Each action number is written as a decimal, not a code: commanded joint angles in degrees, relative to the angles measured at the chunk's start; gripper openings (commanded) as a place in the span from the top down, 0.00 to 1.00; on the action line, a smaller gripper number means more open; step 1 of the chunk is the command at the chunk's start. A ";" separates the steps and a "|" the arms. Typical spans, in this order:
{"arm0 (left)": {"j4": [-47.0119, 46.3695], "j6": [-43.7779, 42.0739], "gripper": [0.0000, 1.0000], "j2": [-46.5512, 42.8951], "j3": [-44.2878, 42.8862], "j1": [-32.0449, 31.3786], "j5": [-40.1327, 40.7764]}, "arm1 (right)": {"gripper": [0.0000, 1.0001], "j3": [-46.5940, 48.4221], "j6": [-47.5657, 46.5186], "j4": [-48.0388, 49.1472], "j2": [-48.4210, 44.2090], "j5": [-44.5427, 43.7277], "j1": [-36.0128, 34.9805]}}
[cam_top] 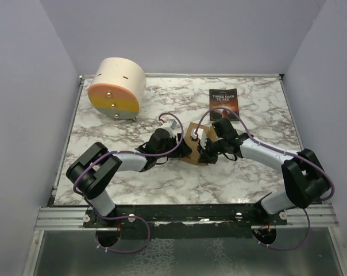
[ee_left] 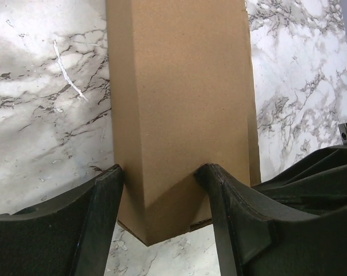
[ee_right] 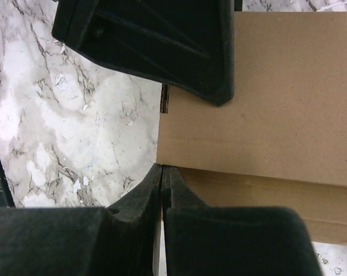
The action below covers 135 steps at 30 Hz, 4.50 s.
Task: Fold the paper box
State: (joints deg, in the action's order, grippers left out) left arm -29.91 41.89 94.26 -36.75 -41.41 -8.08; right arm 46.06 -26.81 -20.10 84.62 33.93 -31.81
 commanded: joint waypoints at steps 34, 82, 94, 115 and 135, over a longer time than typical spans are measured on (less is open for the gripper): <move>5.69 -2.73 0.38 1.18 -1.50 -1.13 1.67 | 0.77 2.25 -14.25 -13.30 -0.19 12.03 7.29; 4.25 -8.31 0.39 4.93 -5.05 -1.09 -3.50 | 0.99 3.26 2.73 -1.13 2.00 8.35 3.36; 7.41 -12.71 0.36 4.36 -7.32 0.40 -3.44 | 0.75 5.72 -6.44 -11.29 -2.64 20.58 7.24; 20.37 -12.09 0.84 -15.29 -1.70 2.39 3.54 | 0.95 16.90 0.07 0.59 9.32 9.51 28.57; 17.91 -12.45 0.88 -1.62 -7.32 1.82 -1.70 | 0.99 19.76 -7.75 -5.38 18.79 9.56 25.22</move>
State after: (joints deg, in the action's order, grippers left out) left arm -12.32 32.01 91.20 -39.99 -39.51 -10.92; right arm 69.10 -31.27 -23.05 107.20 41.63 -6.76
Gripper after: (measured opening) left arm 0.119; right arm 0.015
